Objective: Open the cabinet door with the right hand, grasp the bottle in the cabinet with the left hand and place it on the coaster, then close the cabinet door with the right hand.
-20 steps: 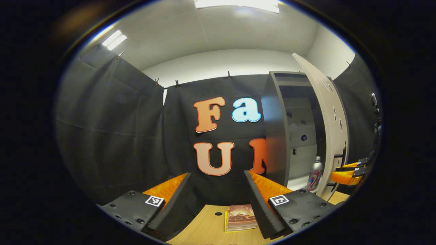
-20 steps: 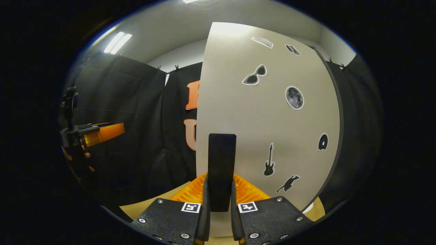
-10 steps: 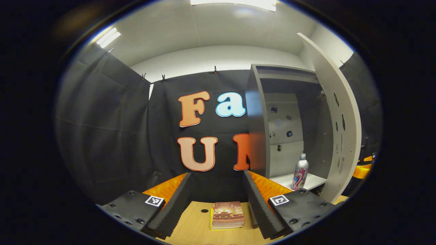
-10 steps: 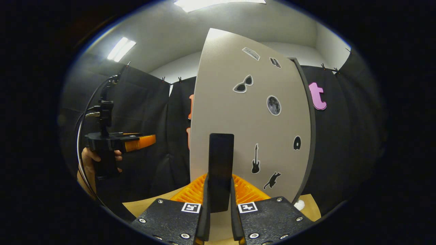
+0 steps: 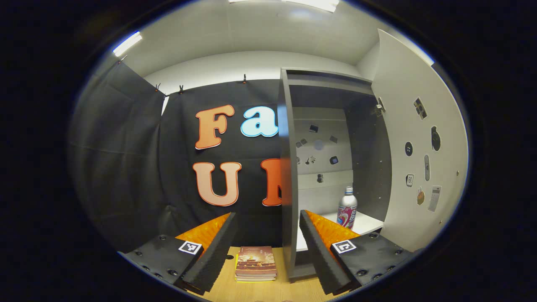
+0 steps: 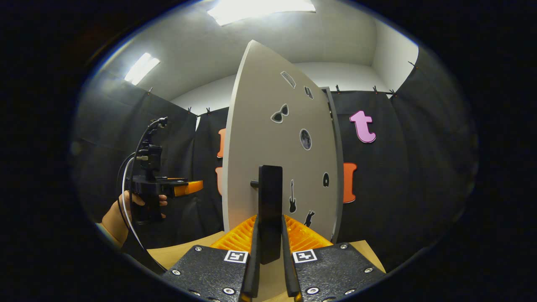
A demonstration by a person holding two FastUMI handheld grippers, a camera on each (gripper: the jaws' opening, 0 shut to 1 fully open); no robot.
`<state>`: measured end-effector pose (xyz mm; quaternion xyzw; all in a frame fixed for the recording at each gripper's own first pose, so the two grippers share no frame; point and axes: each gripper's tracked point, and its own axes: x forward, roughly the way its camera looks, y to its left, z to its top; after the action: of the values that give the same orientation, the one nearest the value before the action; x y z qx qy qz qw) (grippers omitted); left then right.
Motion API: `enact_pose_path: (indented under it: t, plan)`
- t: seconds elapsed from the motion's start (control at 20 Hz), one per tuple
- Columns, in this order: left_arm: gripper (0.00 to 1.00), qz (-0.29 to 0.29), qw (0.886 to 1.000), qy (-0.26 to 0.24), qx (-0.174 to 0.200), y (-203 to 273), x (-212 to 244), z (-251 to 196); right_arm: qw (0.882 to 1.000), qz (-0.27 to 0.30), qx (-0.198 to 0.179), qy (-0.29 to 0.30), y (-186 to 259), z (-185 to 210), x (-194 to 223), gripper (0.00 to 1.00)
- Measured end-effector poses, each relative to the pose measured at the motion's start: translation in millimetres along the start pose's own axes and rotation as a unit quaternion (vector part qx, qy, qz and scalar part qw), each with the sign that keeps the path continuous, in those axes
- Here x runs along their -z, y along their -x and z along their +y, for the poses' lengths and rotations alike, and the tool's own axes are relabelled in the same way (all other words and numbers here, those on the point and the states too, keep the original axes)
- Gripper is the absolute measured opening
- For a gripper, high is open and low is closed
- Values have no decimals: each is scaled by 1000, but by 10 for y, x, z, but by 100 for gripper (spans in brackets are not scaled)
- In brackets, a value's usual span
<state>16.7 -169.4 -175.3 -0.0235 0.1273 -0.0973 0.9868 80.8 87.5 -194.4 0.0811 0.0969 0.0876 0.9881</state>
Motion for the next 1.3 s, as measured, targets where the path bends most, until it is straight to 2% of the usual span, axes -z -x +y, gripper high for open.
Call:
enact_pose_path:
  t: [0.1,0.15,0.25,0.3,0.45,0.5,0.55,0.65,0.7,0.75,0.85,1.0,1.1,1.3]
  plan:
    - [94,2,1000,1,13,-50,36,-194,1000,-2,6,1,-7,-12,11,25]
    - [94,3,1000,2,20,-64,63,-300,1000,-1,8,1,-17,-4,23,19]
    - [94,9,999,0,31,-108,118,-463,1000,-4,11,-5,2,-28,3,26]
    - [94,13,999,-2,35,-143,148,-543,1000,-6,12,-6,5,-31,2,22]
    - [94,21,999,-4,49,-198,238,-743,1000,-16,20,-10,-3,-55,-28,22]
    - [94,23,998,-5,54,-224,270,-810,999,-20,23,-12,-20,-61,-31,25]
    - [94,26,998,-5,59,-264,296,-871,999,-22,28,-16,-23,-70,-41,21]
    - [97,28,997,-3,71,-320,359,-1001,999,-28,33,-19,-41,-84,-56,20]
    - [97,29,997,-4,76,-345,386,-1062,999,-30,37,-17,-55,-105,-63,16]
    - [97,30,996,-3,81,-369,415,-1126,999,-31,41,-15,-52,-139,-71,20]
    - [94,33,995,0,92,-427,485,-1262,998,-35,47,-14,-43,-174,-80,20]
    - [97,38,993,-1,113,-528,585,-1496,998,-43,49,-25,-52,-169,-93,20]
    - [94,45,991,3,124,-613,677,-1660,997,-48,55,-29,-56,-189,-105,20]
    - [94,54,990,14,131,-858,792,-1865,995,-57,80,-31,-81,-294,-123,20]
